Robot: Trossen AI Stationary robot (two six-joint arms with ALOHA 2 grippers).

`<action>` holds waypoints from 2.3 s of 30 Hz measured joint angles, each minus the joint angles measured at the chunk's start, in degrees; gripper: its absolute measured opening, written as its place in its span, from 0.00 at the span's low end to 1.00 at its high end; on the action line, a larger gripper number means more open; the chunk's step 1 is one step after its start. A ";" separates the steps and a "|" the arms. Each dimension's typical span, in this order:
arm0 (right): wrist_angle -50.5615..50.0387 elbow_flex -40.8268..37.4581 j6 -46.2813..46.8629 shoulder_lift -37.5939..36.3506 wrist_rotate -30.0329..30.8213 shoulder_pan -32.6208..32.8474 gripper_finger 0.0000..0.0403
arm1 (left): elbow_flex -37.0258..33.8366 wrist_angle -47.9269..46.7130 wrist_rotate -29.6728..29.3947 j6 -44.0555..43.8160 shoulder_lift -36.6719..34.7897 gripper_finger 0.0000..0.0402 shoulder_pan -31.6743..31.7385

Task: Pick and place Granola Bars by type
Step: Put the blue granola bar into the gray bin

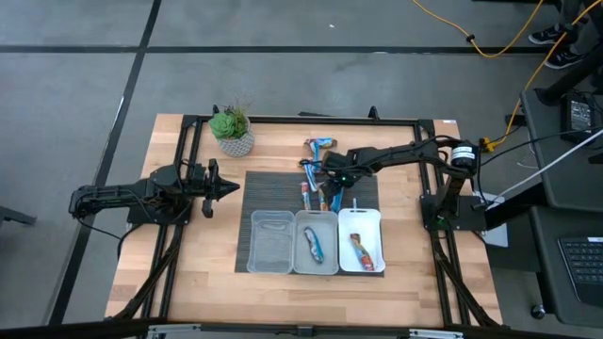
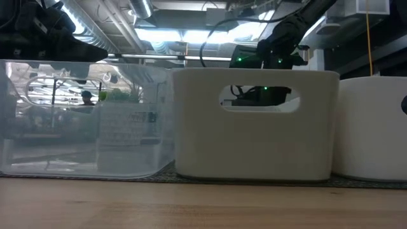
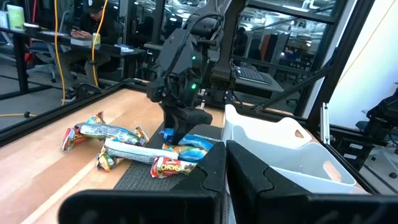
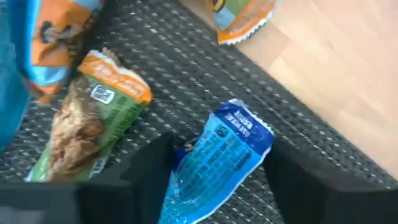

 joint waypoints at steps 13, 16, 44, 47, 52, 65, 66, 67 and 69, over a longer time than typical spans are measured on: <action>-3.08 1.27 -4.56 -0.21 -3.75 0.01 0.17 | 0.00 0.00 0.00 0.02 0.00 0.02 0.00; -7.66 3.98 -7.67 -0.21 -2.91 0.03 0.20 | 0.00 0.00 0.00 0.01 0.00 0.02 0.00; -36.55 42.61 -27.17 -16.95 12.49 -0.21 0.16 | 0.00 0.00 -0.01 0.01 0.00 0.02 0.00; -36.58 42.69 -27.13 -21.16 12.58 -0.21 0.18 | 0.00 0.00 0.00 0.02 0.00 0.02 0.00; -36.56 42.69 -29.08 -26.54 12.52 0.50 0.13 | 0.00 0.00 -0.02 0.02 0.00 0.02 0.02; -35.00 42.66 -31.50 -29.82 12.51 4.01 0.15 | 0.00 0.00 0.00 0.02 -0.02 0.02 0.02; -34.18 42.66 -31.56 -29.59 12.48 4.21 0.14 | 0.00 0.00 -0.02 0.00 -0.02 0.02 0.02; -32.80 42.66 -31.60 -29.27 12.24 4.43 0.13 | -0.01 0.01 -0.01 0.02 -0.01 0.02 0.00; -28.95 42.66 -32.80 -28.50 9.92 5.07 0.13 | 0.00 0.00 0.00 0.02 0.00 0.02 0.01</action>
